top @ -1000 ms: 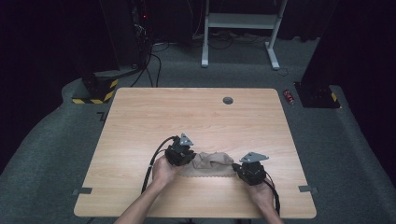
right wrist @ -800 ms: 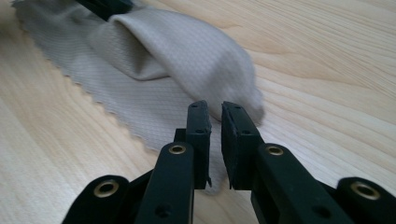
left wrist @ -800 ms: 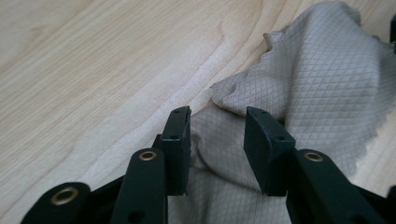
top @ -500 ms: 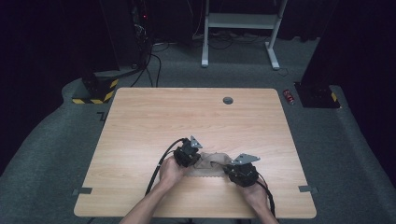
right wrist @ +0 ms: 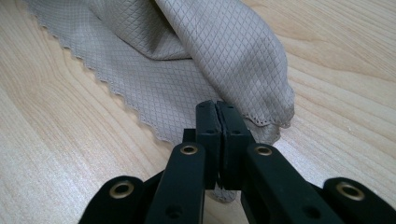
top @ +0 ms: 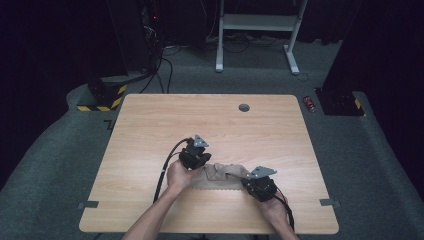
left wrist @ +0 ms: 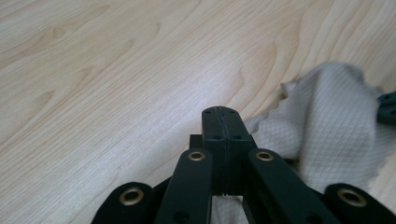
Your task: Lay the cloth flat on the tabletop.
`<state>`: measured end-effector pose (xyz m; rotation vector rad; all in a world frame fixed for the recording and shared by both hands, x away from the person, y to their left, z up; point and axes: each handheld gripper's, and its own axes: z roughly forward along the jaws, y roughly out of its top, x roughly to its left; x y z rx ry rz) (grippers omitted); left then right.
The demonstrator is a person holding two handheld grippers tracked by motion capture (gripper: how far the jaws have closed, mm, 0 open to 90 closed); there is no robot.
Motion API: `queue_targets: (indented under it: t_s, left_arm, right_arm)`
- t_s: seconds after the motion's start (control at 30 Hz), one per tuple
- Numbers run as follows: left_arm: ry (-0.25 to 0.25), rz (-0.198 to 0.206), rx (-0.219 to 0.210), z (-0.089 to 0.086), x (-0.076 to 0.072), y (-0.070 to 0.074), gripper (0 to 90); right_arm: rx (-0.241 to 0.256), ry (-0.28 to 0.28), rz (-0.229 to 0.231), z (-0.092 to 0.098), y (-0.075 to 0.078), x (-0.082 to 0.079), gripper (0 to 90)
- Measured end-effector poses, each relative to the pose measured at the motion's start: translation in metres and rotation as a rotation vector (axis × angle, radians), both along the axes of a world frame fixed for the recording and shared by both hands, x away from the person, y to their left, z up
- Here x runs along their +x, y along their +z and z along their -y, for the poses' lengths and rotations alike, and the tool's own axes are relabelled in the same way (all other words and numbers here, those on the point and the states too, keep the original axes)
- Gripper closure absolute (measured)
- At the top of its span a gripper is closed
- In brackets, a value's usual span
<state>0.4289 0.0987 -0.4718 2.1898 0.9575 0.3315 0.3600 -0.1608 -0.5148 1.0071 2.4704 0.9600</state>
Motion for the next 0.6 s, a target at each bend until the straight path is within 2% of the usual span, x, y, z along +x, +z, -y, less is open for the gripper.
queue_targets:
  t_s: [0.03, 0.1, 0.17, 0.2, 0.23, 0.27, 0.3, 0.47, 0.53, 0.6]
  left_arm:
    - [-0.012, -0.012, -0.016, 0.001, -0.001, -0.001, 89.8]
    - [-0.042, -0.059, -0.043, 0.007, -0.002, -0.005, 72.3]
    - [-0.047, -0.073, -0.041, 0.013, -0.004, -0.01, 61.7]
    - [-0.051, -0.083, -0.033, 0.015, -0.004, -0.013, 61.7]
    - [-0.041, -0.11, -0.029, 0.021, -0.002, -0.019, 59.6]
    - [-0.041, -0.11, -0.029, 0.021, -0.002, -0.019, 60.7]
    - [-0.041, -0.127, -0.026, 0.024, -0.001, -0.024, 60.7]
    - [-0.053, -0.125, -0.019, 0.027, 0.001, -0.026, 89.3]
    - [-0.057, -0.124, -0.008, 0.027, 0.003, -0.025, 90.0]
    - [-0.047, -0.103, -0.003, 0.026, 0.004, -0.019, 90.0]
  right_arm:
    - [0.001, 0.0, 0.001, 0.0, 0.0, 0.0, 88.1]
    - [0.005, -0.004, 0.0, 0.0, 0.0, -0.001, 88.1]
    - [0.004, -0.004, 0.001, 0.0, 0.0, -0.001, 88.0]
    - [0.004, -0.004, 0.001, 0.0, 0.0, -0.001, 88.0]
    - [0.007, -0.001, 0.0, 0.001, -0.001, 0.0, 87.9]
    - [0.007, -0.001, 0.0, 0.001, -0.001, 0.0, 87.9]
    - [0.008, -0.001, 0.001, 0.001, -0.001, 0.0, 87.9]
    - [0.006, 0.0, 0.016, 0.0, -0.001, -0.002, 87.8]
    - [0.0, -0.001, 0.017, 0.0, -0.001, -0.002, 87.8]
    - [-0.001, 0.001, 0.021, 0.0, -0.001, -0.002, 87.1]
